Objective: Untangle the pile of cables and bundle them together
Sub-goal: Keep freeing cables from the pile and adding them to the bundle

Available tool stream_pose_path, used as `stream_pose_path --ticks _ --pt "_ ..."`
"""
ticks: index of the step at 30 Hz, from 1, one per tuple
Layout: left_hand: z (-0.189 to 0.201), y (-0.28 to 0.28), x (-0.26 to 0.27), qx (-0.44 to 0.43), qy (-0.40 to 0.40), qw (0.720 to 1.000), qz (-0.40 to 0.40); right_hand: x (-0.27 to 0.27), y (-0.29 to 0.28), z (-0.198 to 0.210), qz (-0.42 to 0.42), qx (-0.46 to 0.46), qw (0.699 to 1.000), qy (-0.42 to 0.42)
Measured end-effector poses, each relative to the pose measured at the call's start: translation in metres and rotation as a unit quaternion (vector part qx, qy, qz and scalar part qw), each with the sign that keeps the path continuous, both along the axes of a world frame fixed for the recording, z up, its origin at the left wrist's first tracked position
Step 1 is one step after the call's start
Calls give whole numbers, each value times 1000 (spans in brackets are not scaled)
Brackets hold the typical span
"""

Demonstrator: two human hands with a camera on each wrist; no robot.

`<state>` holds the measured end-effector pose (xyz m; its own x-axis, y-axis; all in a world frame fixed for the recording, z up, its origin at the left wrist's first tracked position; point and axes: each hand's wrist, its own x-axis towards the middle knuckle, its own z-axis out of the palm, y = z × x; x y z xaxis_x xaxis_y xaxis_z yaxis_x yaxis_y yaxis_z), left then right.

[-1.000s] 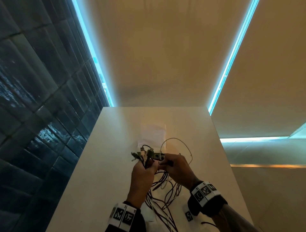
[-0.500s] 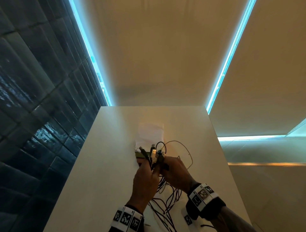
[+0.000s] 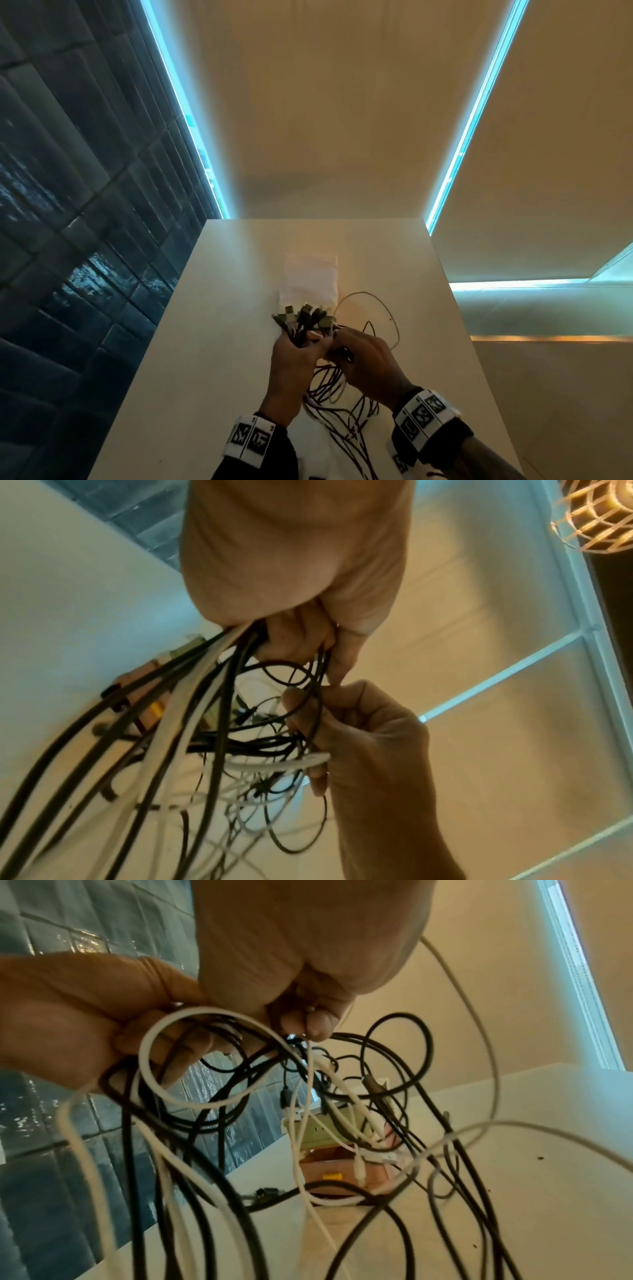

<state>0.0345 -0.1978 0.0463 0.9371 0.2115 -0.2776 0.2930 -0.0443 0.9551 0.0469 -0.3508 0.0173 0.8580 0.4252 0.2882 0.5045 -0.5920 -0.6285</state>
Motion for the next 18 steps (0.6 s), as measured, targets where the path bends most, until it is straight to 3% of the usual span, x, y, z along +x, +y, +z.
stream_pose_path --ticks 6,11,18 --pt "5 -4 -10 -27 -37 999 3 0 4 -22 16 -31 999 4" --pt "11 -4 -17 8 -66 998 -1 7 -18 -53 -38 -47 998 24" --pt "9 -1 -25 7 -74 997 -5 14 -2 -67 -25 -1 998 52"
